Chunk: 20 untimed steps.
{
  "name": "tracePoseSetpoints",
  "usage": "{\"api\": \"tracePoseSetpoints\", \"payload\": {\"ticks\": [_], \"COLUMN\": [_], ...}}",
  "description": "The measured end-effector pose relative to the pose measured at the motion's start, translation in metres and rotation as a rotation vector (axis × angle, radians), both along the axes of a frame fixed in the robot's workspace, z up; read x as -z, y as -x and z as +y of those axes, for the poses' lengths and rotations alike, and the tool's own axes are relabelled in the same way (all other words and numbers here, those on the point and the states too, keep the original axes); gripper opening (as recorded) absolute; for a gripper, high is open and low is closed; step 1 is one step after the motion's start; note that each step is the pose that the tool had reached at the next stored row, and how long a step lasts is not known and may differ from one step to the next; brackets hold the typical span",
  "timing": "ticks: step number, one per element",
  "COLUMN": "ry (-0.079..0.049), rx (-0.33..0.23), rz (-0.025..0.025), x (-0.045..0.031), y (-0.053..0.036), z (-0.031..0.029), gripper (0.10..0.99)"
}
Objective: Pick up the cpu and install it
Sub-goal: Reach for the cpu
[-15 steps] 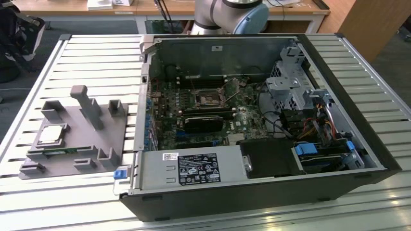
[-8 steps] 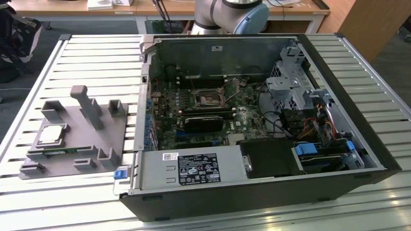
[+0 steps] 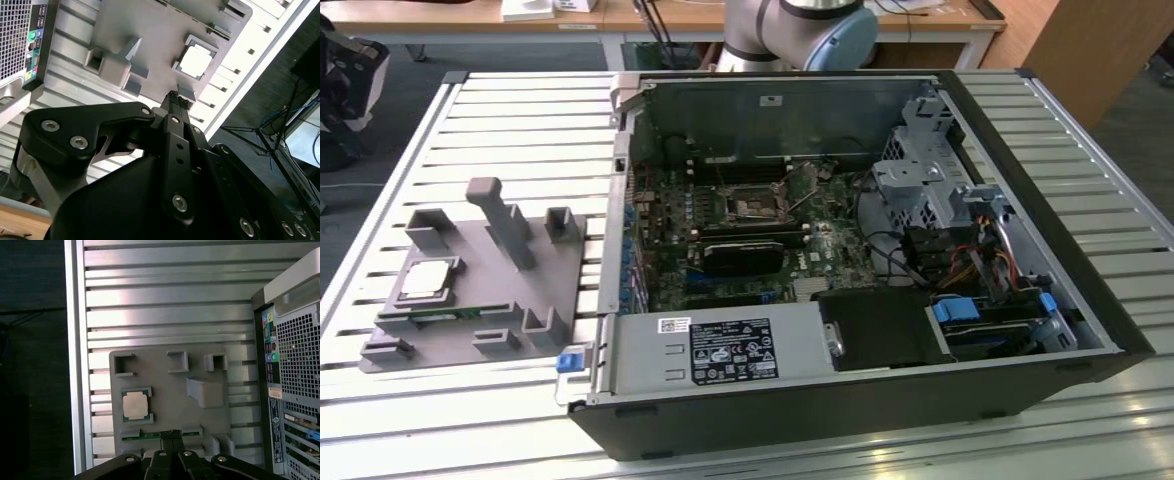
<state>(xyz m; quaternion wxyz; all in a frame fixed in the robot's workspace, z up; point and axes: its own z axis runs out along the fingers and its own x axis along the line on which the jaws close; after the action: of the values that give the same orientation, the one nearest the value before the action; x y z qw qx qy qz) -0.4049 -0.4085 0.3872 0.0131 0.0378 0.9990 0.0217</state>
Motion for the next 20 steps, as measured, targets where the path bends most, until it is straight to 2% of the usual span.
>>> {"api": "tracePoseSetpoints", "payload": {"ticks": [20], "ry": [0.000], "rx": [0.000], "rz": [0.0001], "x": [0.0018], "y": [0.0347], "z": [0.0000], "gripper": [0.106]}}
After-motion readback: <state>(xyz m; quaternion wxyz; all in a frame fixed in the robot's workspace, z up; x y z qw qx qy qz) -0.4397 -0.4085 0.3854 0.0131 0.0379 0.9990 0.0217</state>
